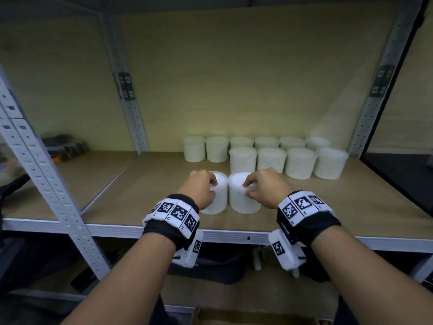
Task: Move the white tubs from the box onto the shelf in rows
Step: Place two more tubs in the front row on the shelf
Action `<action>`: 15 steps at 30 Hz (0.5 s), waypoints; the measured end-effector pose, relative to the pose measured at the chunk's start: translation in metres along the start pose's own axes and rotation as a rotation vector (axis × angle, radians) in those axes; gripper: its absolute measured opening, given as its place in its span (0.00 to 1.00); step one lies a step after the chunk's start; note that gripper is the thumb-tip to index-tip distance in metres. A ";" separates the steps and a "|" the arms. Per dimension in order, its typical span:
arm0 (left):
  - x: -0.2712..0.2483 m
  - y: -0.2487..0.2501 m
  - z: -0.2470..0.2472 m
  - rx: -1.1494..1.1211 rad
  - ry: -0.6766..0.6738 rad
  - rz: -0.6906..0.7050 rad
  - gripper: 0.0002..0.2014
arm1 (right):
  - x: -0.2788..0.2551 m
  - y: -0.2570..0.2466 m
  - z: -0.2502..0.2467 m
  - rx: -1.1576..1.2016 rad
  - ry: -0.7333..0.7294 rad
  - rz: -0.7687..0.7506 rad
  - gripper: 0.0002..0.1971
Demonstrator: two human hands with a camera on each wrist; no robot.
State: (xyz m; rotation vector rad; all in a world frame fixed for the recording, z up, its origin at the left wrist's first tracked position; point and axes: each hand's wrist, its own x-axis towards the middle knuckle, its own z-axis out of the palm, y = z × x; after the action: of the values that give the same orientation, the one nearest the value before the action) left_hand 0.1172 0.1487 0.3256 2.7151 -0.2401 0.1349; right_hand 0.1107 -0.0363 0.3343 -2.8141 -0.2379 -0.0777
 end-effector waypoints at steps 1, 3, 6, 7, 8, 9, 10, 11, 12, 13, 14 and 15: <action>0.006 -0.006 -0.001 0.002 0.002 -0.010 0.15 | 0.008 -0.004 0.002 0.000 -0.008 -0.002 0.16; 0.017 -0.018 -0.003 0.005 0.008 -0.037 0.15 | 0.026 -0.012 0.006 -0.005 -0.025 -0.020 0.16; 0.037 -0.034 -0.007 0.018 0.010 -0.063 0.16 | 0.053 -0.021 0.012 -0.015 -0.037 -0.054 0.15; 0.043 -0.039 -0.009 0.020 0.014 -0.071 0.16 | 0.061 -0.024 0.014 -0.018 -0.037 -0.061 0.15; 0.050 -0.044 -0.010 0.024 0.016 -0.080 0.16 | 0.070 -0.027 0.017 -0.023 -0.037 -0.067 0.16; 0.057 -0.049 -0.011 0.028 0.018 -0.087 0.16 | 0.078 -0.029 0.019 -0.029 -0.037 -0.074 0.16; 0.064 -0.053 -0.012 0.030 0.021 -0.091 0.16 | 0.086 -0.032 0.021 -0.036 -0.038 -0.080 0.16; 0.072 -0.058 -0.012 0.031 0.022 -0.096 0.16 | 0.094 -0.034 0.022 -0.041 -0.038 -0.085 0.16; 0.079 -0.063 -0.012 0.032 0.023 -0.101 0.16 | 0.102 -0.036 0.024 -0.045 -0.040 -0.086 0.16; 0.085 -0.067 -0.012 0.031 0.023 -0.106 0.16 | 0.110 -0.038 0.025 -0.048 -0.044 -0.087 0.16; 0.092 -0.071 -0.013 0.033 0.025 -0.106 0.16 | 0.117 -0.039 0.025 -0.051 -0.048 -0.088 0.16; 0.098 -0.075 -0.013 0.034 0.028 -0.104 0.16 | 0.123 -0.040 0.026 -0.054 -0.053 -0.090 0.16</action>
State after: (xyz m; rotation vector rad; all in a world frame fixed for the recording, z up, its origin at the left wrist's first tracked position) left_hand 0.2267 0.2067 0.3211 2.7508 -0.0893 0.1476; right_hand 0.2260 0.0283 0.3316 -2.8608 -0.3798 -0.0299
